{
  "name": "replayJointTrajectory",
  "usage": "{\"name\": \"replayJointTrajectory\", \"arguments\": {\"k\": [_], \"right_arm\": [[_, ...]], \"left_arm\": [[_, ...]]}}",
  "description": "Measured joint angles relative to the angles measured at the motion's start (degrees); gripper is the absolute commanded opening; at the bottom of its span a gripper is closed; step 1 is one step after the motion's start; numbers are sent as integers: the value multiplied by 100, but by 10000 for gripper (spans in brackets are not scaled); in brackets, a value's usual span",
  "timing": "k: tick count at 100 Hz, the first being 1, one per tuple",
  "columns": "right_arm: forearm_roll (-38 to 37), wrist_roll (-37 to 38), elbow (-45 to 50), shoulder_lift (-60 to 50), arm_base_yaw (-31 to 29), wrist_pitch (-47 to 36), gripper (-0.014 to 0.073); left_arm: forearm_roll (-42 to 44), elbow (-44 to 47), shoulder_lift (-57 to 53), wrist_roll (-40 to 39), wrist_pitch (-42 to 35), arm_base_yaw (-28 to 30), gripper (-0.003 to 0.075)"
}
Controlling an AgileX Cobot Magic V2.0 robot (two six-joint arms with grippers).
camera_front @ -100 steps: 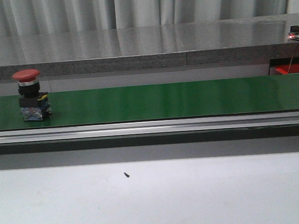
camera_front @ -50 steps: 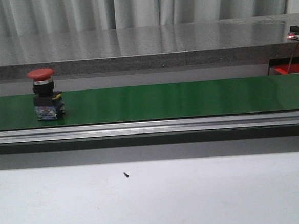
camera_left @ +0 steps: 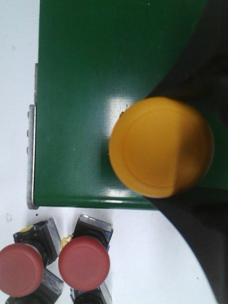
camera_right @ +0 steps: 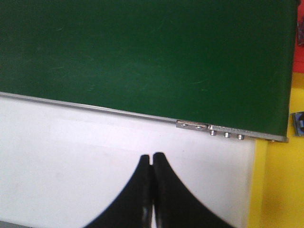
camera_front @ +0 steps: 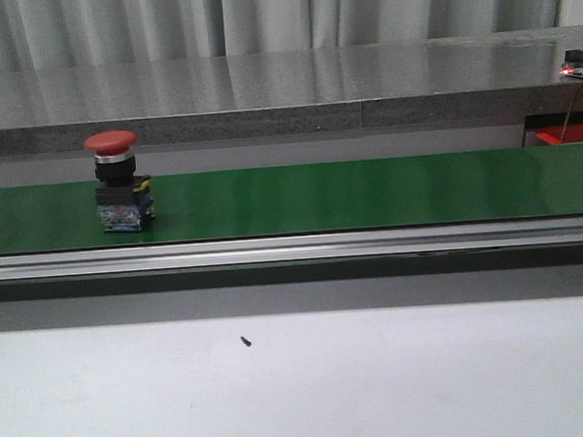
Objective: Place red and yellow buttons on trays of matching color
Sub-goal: 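Set the yellow button on the belt with the left gripper and release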
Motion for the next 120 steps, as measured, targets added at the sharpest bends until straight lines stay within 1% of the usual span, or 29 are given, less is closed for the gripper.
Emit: {"name": "replayJointTrajectory", "arguments": {"k": [8,13,15,20,27,32,54,71,82,92,98,99,106,111,113,118,120], "right_arm": [[0,0,0,0,0,0,-106],[0,0,0,0,0,0,-106],[0,0,0,0,0,0,-106],[0,0,0,0,0,0,-106],[0,0,0,0,0,-5,-106],[0,0,0,0,0,-5,-106],[0,0,0,0,0,-14,-106],[0,0,0,0,0,-27,-106],[0,0,0,0,0,-27,-106],[0,0,0,0,0,-27,-106],[0,0,0,0,0,-27,-106],[0,0,0,0,0,-16,-106],[0,0,0,0,0,-16,-106],[0,0,0,0,0,-4,-106],[0,0,0,0,0,12,-106],[0,0,0,0,0,24,-106],[0,0,0,0,0,40,-106]], "left_arm": [[0,0,5,0,25,0,256],[0,0,5,0,25,0,359],[0,0,5,0,25,0,386],[0,0,5,0,35,0,484],[0,0,5,0,58,0,564],[0,0,5,0,118,-5,579],[-114,0,5,0,311,-5,578],[-473,0,-284,59,324,-5,573],[-636,0,-548,97,338,-31,553],[-672,0,-804,108,383,-78,516],[-672,0,-941,120,413,-117,461],[-672,0,-975,120,412,-129,461],[-684,0,-1153,120,435,-173,377],[-697,12,-1284,120,448,-215,297],[-697,13,-1344,120,448,-241,276],[-697,94,-1489,129,448,-282,188],[-697,118,-1555,129,448,-295,167]]}}
